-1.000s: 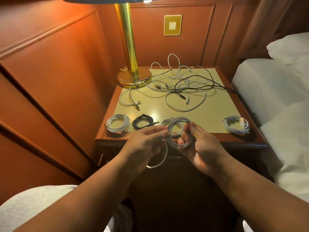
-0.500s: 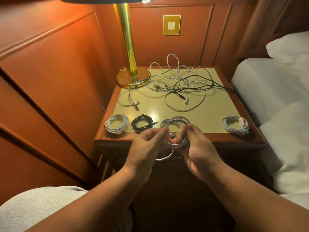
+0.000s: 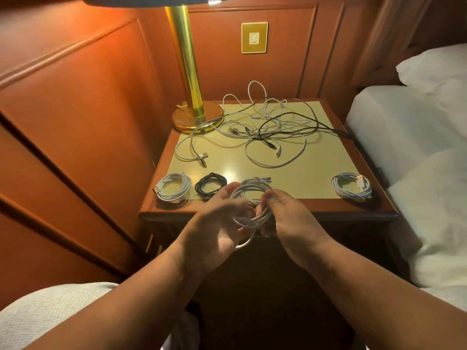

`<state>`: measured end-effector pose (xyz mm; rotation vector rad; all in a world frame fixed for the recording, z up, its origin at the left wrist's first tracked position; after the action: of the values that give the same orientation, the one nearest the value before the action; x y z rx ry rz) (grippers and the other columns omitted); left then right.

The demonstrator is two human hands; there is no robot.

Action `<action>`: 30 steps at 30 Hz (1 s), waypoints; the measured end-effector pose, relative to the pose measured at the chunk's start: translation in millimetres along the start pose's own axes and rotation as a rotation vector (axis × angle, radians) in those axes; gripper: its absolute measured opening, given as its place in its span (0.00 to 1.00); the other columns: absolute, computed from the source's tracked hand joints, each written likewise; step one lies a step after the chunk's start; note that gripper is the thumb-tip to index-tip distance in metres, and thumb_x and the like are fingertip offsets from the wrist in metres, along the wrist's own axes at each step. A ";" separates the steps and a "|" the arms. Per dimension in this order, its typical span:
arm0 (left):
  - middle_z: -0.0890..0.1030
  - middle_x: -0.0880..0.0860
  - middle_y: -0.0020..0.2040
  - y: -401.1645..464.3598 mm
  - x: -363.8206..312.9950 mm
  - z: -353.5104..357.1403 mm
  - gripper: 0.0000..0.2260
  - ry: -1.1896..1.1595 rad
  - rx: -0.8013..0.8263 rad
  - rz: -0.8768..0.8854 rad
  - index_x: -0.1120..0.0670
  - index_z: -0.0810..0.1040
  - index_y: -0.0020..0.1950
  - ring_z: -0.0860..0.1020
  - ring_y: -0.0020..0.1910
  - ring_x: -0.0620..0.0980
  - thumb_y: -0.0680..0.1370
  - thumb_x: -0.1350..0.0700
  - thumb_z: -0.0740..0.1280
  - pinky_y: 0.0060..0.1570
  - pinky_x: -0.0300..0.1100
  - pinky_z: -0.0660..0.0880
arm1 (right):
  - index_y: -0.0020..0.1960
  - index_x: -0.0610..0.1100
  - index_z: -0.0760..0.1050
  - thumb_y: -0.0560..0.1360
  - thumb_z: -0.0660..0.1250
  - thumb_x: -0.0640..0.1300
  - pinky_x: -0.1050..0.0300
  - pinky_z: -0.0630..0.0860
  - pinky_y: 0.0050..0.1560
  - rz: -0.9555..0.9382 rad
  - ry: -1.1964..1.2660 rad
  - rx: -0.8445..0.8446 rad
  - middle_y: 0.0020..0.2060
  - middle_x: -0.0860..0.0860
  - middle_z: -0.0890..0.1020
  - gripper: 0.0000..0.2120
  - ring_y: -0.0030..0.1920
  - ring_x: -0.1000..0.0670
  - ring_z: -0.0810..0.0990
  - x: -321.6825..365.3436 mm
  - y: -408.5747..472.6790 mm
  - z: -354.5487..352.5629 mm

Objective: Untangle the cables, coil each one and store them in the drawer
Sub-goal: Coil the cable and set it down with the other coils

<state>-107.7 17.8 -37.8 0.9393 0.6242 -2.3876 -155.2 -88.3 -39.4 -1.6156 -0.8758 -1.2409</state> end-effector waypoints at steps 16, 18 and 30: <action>0.83 0.52 0.41 -14.0 -49.1 -9.9 0.14 1.103 -0.330 0.215 0.43 0.82 0.56 0.84 0.43 0.54 0.77 0.61 0.71 0.47 0.58 0.82 | 0.46 0.49 0.72 0.85 0.54 0.49 0.58 0.71 0.33 -0.287 -0.367 -0.103 0.34 0.52 0.76 0.12 0.30 0.59 0.72 13.3 0.2 -23.3; 0.84 0.51 0.43 -14.7 -48.5 -13.9 0.14 1.091 -0.347 0.158 0.44 0.80 0.58 0.85 0.44 0.52 0.77 0.61 0.72 0.49 0.54 0.83 | 0.46 0.50 0.71 0.84 0.56 0.46 0.59 0.71 0.33 -0.353 -0.419 -0.108 0.33 0.53 0.76 0.10 0.31 0.58 0.72 19.3 -3.1 -24.5; 0.74 0.56 0.39 -11.0 -15.0 -16.0 0.14 0.012 -0.330 -0.170 0.59 0.70 0.61 0.70 0.26 0.46 0.76 0.67 0.60 0.22 0.38 0.68 | 0.50 0.48 0.73 0.84 0.55 0.48 0.45 0.77 0.40 -0.267 -0.485 -0.110 0.39 0.46 0.80 0.10 0.37 0.46 0.78 17.3 2.4 -32.4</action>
<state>-96.8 39.6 -35.0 0.7831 1.1020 -2.3235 -159.7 -119.3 -19.9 -1.9792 -1.3802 -1.1012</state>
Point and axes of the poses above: each hand's wrist, its own y-axis towards the middle knuckle, its own z-axis out of the palm, x = y × z, the point moved 8 cm from there along y, towards the middle knuckle
